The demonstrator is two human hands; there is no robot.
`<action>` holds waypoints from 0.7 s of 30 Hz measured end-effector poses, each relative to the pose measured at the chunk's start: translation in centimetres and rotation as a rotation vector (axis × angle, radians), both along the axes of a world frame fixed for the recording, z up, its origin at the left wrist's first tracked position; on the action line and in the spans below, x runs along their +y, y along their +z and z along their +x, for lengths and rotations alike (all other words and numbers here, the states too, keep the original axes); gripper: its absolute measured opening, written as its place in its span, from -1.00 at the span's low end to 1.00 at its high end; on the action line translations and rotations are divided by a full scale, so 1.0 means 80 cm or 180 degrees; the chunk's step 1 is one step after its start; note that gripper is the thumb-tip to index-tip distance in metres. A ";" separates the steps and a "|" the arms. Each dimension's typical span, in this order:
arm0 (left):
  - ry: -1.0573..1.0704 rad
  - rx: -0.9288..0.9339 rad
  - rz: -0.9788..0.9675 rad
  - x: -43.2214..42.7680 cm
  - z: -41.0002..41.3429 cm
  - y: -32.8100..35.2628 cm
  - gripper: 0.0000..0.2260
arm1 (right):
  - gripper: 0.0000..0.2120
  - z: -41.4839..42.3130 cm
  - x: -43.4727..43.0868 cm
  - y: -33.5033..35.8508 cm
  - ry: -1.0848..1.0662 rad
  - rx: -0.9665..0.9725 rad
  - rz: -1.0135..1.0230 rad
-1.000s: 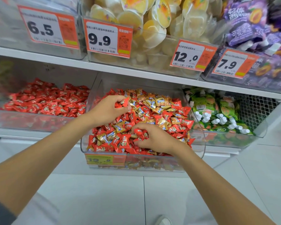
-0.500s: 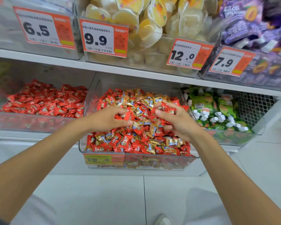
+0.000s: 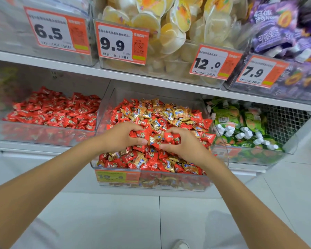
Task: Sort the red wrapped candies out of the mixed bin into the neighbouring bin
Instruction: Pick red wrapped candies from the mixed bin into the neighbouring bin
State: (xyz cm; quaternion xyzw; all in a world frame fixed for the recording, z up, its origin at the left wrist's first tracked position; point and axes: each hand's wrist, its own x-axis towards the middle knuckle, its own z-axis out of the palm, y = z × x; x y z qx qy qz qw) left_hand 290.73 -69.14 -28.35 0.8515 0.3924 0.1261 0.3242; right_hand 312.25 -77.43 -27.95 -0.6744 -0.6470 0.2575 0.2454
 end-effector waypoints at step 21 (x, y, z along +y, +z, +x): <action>0.0557 -0.0798 0.0382 0.002 -0.009 0.021 -0.77 | -0.91 -0.016 0.005 0.013 -0.0425 0.1723 -0.0021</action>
